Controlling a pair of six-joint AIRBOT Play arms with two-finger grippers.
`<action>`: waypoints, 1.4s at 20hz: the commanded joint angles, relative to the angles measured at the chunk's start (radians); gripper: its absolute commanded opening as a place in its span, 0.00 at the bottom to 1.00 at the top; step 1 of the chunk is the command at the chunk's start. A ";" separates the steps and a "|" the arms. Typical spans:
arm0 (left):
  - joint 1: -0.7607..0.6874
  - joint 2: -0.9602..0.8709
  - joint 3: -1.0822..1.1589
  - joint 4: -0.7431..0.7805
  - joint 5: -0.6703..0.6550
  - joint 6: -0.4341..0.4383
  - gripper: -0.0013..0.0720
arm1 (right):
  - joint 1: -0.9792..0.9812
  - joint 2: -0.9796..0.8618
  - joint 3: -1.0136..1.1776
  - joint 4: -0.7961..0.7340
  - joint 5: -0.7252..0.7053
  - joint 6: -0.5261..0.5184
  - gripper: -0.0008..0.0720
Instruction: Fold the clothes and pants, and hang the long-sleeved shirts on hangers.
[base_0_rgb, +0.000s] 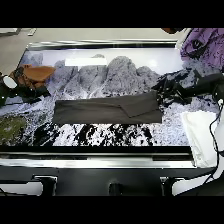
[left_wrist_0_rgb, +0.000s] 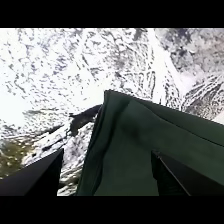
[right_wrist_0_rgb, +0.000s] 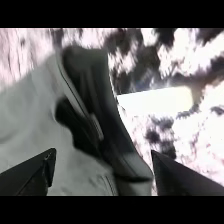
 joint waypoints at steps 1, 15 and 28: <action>0.002 0.012 0.012 0.027 -0.024 -0.004 0.86 | -0.027 -0.082 0.011 0.076 -0.108 -0.086 0.96; -0.009 0.011 0.012 0.009 -0.024 -0.004 0.82 | 0.109 -0.225 0.015 0.149 -0.075 -0.169 0.06; -0.476 -0.154 0.013 -0.525 0.256 -0.001 0.04 | 0.100 0.283 0.018 -0.179 -0.140 0.128 0.05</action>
